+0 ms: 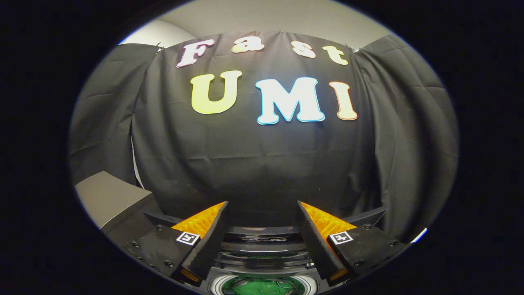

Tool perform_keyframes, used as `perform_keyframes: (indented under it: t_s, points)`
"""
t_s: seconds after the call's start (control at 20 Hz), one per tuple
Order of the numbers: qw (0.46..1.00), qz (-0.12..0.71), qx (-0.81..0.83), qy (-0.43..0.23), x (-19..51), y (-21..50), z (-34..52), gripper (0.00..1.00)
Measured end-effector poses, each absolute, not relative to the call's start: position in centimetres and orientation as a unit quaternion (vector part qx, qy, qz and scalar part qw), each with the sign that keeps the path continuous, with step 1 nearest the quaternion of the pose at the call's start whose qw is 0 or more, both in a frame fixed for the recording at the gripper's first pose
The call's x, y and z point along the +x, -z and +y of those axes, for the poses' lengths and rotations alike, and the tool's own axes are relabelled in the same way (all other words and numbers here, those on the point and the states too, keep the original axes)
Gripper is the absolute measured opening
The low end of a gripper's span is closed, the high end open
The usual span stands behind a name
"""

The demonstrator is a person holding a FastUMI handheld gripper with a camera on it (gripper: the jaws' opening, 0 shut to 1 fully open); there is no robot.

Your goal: Put the clothes into the washing machine and then close the washing machine lid.

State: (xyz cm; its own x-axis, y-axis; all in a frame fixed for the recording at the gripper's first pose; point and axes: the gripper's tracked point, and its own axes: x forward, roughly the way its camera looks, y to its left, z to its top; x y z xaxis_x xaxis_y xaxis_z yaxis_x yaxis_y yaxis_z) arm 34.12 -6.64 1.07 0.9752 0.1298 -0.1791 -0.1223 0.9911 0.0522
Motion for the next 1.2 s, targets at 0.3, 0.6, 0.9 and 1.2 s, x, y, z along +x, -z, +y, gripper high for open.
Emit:
perform_keyframes:
  t_s: [0.3, 0.6, 0.9, 1.2]
  points:
    - [0.994, 0.079, 0.021, -0.067, 31.1, -0.6, -7.0, 0.99]
    - [0.995, 0.076, 0.021, -0.068, 28.4, 0.2, -7.2, 0.99]
    - [0.994, 0.079, 0.023, -0.068, 26.3, 1.1, -7.4, 0.99]
    - [0.995, 0.079, 0.027, -0.062, 24.3, 2.2, -7.5, 0.99]
